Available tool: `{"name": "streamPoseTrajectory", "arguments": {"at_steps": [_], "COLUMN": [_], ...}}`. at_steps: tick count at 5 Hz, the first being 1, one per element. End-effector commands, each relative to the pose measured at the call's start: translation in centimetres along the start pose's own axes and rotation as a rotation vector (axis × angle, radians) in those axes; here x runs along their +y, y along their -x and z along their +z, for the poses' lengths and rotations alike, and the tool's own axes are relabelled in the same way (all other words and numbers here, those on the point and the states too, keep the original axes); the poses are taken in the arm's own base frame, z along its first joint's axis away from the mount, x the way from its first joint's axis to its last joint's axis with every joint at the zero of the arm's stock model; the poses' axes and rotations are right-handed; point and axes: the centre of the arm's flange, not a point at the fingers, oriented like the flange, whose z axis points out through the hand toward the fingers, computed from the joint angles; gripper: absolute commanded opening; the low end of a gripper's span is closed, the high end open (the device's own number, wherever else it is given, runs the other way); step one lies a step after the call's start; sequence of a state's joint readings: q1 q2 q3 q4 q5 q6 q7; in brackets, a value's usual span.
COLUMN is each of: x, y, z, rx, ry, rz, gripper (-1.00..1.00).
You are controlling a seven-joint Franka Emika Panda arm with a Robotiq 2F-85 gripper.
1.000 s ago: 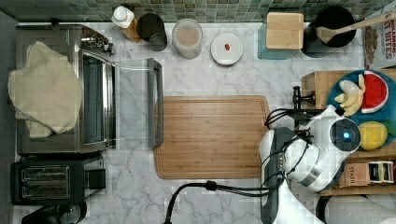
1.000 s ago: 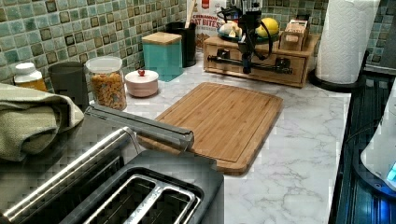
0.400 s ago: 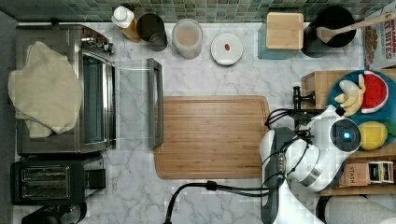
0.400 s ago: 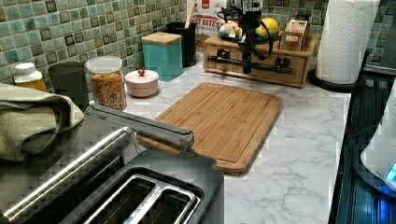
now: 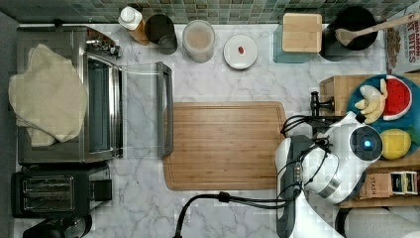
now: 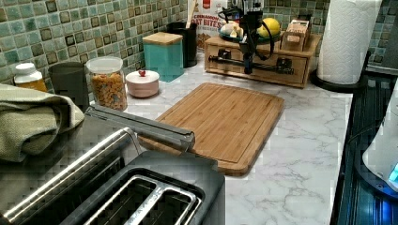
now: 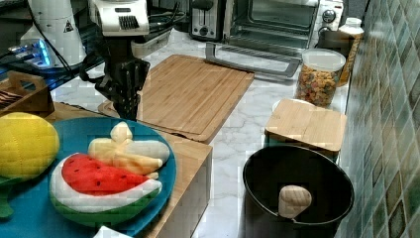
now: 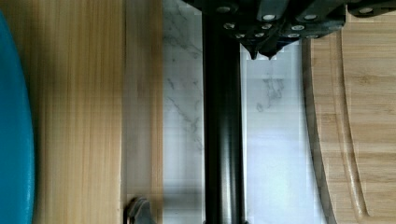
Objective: Close the drawer.
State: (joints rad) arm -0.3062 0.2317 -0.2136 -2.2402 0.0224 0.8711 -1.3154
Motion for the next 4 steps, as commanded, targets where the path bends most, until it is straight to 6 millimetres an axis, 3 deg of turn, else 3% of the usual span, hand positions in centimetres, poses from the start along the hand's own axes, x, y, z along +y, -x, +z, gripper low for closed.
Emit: {"name": "streamPoseTrajectory", "arguments": {"at_steps": [1,4], "x": [12.14,12.14], "y": [2.22,2.22], "z": [-8.07,-8.07], "rx": [0.171,0.171], "ry": [0.158,0.158], "rz": [0.187,0.187], "gripper": [-1.0,-1.0]}}
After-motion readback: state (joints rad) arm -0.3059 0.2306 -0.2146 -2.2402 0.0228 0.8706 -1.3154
